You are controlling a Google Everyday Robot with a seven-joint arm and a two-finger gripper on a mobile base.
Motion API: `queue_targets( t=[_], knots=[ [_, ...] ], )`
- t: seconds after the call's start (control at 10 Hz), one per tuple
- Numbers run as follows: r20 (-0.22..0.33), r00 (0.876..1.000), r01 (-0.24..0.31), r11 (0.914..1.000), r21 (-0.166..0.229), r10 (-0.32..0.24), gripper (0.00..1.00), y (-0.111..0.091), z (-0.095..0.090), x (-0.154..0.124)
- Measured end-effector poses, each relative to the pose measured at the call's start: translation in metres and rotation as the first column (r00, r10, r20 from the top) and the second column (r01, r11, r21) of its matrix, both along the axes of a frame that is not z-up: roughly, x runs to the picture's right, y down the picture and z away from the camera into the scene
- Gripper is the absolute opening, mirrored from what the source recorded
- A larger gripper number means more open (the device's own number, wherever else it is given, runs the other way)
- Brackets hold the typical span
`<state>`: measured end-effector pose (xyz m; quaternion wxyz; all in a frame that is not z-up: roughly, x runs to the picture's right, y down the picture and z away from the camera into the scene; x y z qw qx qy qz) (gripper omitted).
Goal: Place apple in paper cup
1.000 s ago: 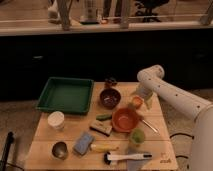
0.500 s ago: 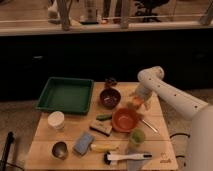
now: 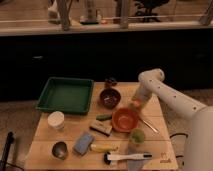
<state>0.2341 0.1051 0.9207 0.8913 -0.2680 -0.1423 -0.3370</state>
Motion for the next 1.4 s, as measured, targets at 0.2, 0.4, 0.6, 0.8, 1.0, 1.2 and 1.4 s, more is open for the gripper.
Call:
queue_targets(
  t=[0.2, 0.4, 0.6, 0.8, 1.0, 1.2, 1.4],
  knots=[
    [0.008, 1.000, 0.005, 1.0000, 0.000, -0.005, 0.03, 0.000, 0.001, -0.002],
    [0.017, 1.000, 0.014, 0.9999, 0.009, -0.014, 0.00, -0.008, -0.005, 0.001],
    [0.038, 0.999, 0.024, 0.9995, 0.022, -0.025, 0.00, -0.022, -0.017, -0.001],
    [0.057, 0.998, 0.037, 0.9990, 0.027, -0.038, 0.00, -0.033, -0.025, -0.002],
    [0.092, 0.994, 0.061, 0.9977, 0.030, -0.063, 0.00, -0.046, -0.033, -0.009],
    [0.128, 0.988, 0.083, 0.9960, 0.032, -0.087, 0.00, -0.055, -0.041, -0.014],
    [0.167, 0.980, 0.105, 0.9937, 0.039, -0.110, 0.00, -0.065, -0.048, -0.021]
  ],
)
